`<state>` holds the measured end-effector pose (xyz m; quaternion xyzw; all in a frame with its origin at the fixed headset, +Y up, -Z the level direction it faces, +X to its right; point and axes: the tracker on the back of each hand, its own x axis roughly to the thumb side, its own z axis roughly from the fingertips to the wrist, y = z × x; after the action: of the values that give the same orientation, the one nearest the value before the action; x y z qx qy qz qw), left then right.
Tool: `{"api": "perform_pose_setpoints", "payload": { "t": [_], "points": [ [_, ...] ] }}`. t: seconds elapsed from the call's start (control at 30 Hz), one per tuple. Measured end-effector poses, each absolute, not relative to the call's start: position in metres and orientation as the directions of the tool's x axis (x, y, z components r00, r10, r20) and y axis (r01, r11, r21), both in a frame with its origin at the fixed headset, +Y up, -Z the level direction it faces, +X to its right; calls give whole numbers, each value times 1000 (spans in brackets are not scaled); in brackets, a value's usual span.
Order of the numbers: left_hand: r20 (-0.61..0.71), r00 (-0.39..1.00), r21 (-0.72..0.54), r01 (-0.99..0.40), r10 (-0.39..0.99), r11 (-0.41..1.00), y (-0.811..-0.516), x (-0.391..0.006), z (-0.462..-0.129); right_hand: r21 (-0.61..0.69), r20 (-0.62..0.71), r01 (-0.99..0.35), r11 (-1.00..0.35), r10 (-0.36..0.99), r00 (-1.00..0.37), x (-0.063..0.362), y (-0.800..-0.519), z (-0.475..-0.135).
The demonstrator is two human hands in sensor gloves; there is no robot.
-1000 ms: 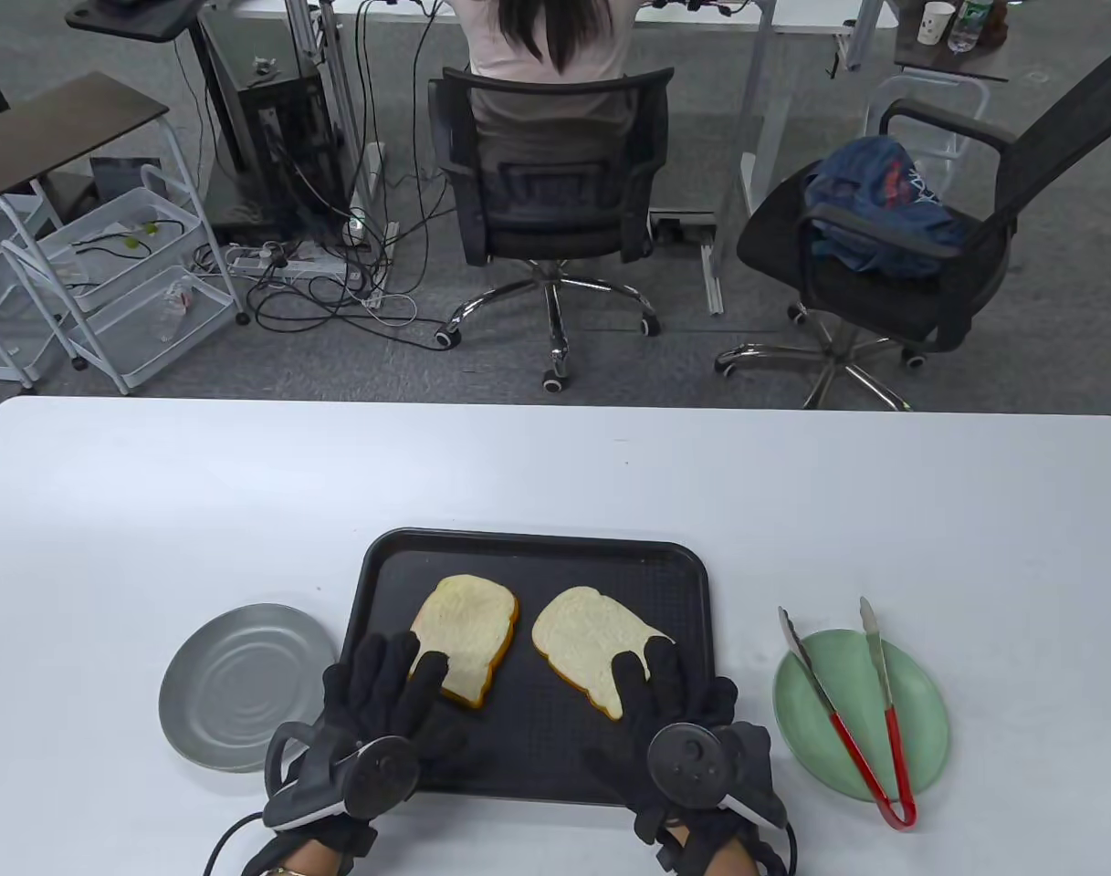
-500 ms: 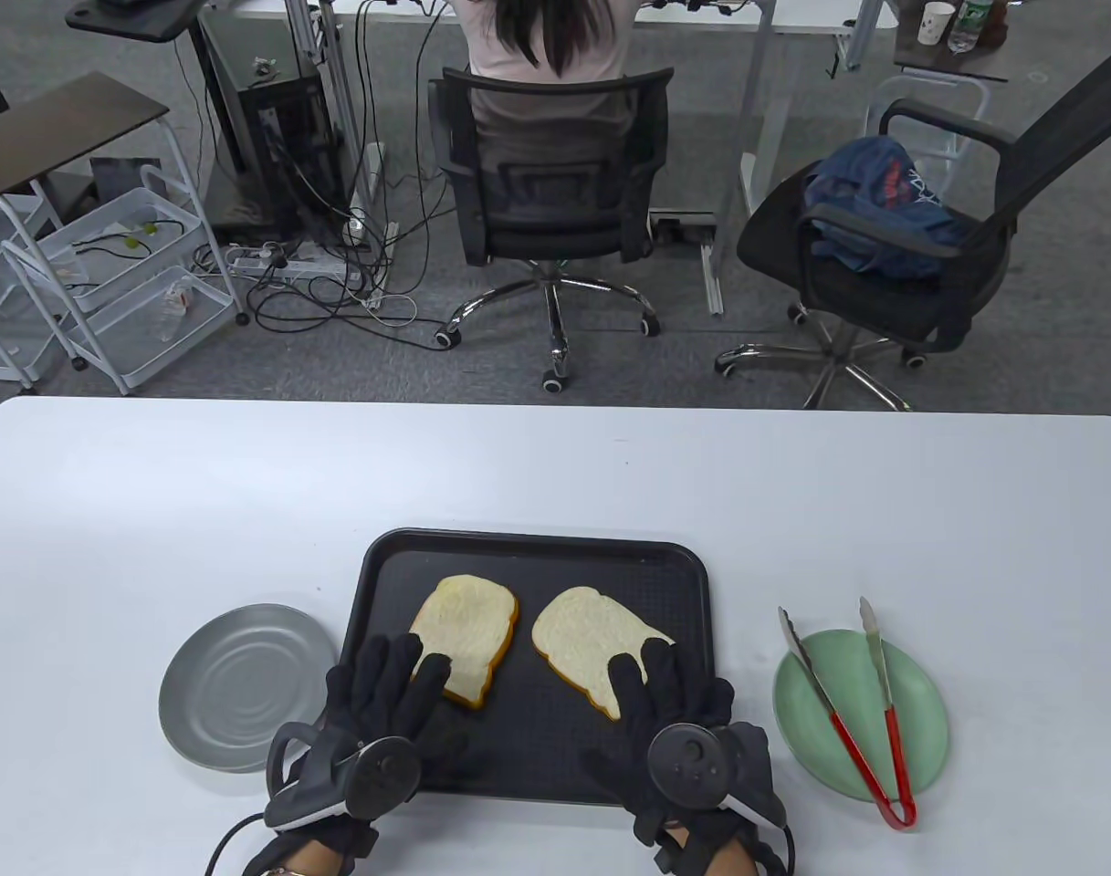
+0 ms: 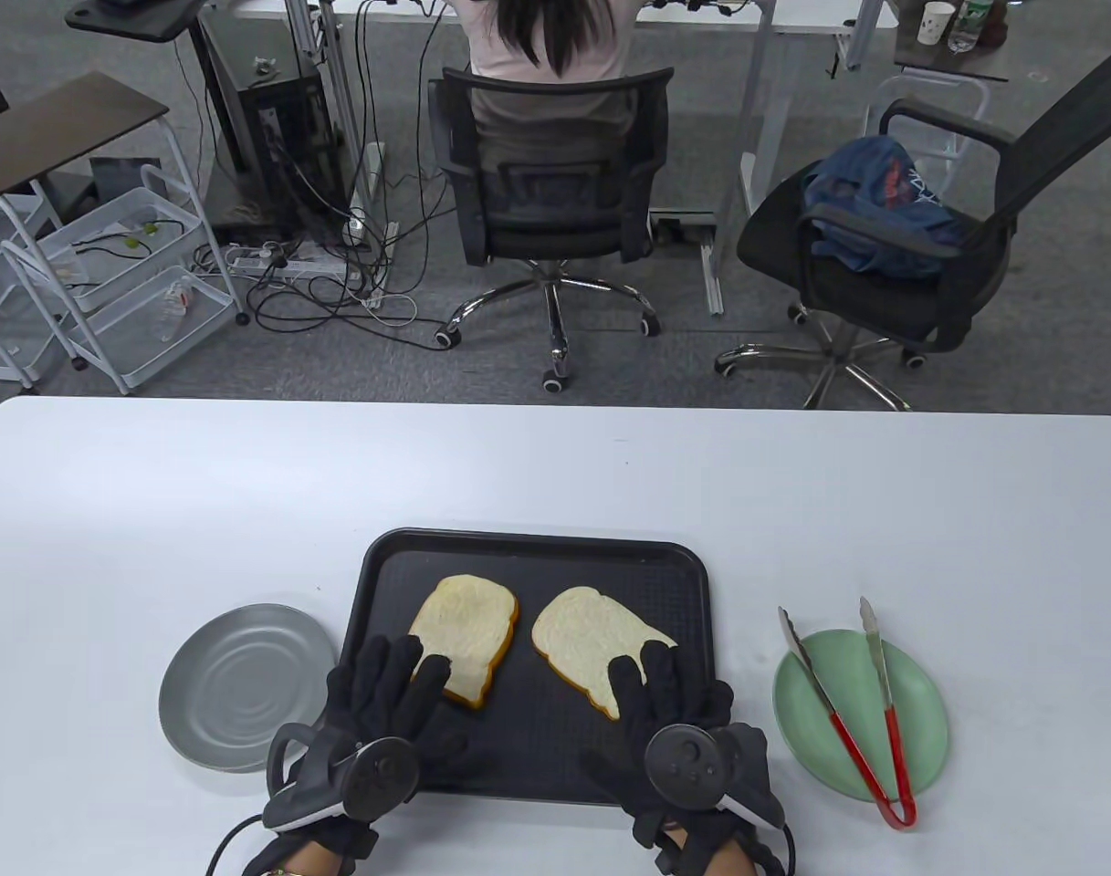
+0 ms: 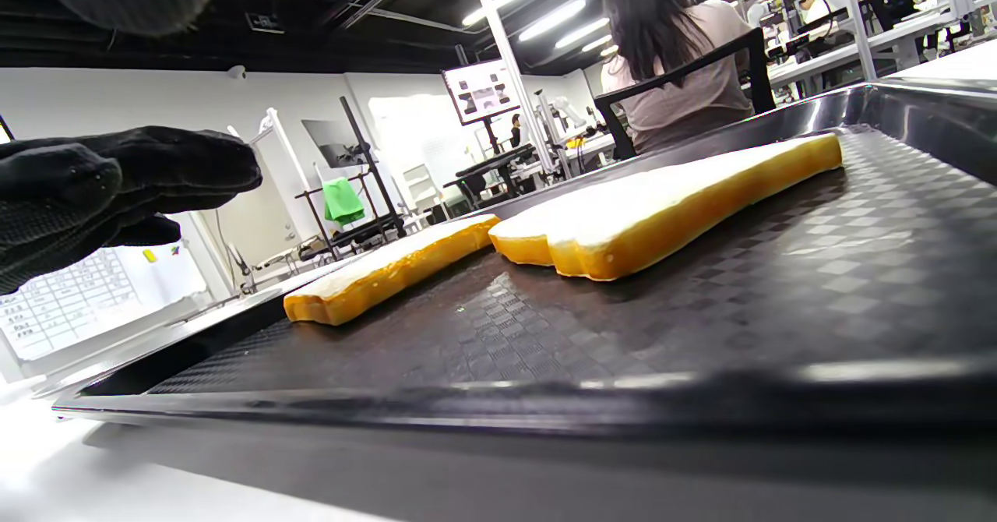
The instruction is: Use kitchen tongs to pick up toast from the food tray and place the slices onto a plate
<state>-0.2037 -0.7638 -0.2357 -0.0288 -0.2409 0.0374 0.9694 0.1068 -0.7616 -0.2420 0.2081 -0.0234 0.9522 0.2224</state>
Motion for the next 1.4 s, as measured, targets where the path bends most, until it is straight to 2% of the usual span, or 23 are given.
{"api": "perform_pose_setpoints", "payload": {
  "t": [1.07, 1.23, 1.4],
  "points": [
    [461, 883, -96, -50, 89, 994, -764, -202, -236, 85, 404, -460, -884, 453, -795, 104, -759, -243],
    [470, 880, -103, -32, 77, 994, -764, -199, -236, 64, 395, -510, -858, 491, -776, 106, -743, -244],
    [468, 880, -110, -33, 81, 993, -764, -200, -237, -36, 340, -517, -855, 476, -811, 130, -720, -247]
  ]
}}
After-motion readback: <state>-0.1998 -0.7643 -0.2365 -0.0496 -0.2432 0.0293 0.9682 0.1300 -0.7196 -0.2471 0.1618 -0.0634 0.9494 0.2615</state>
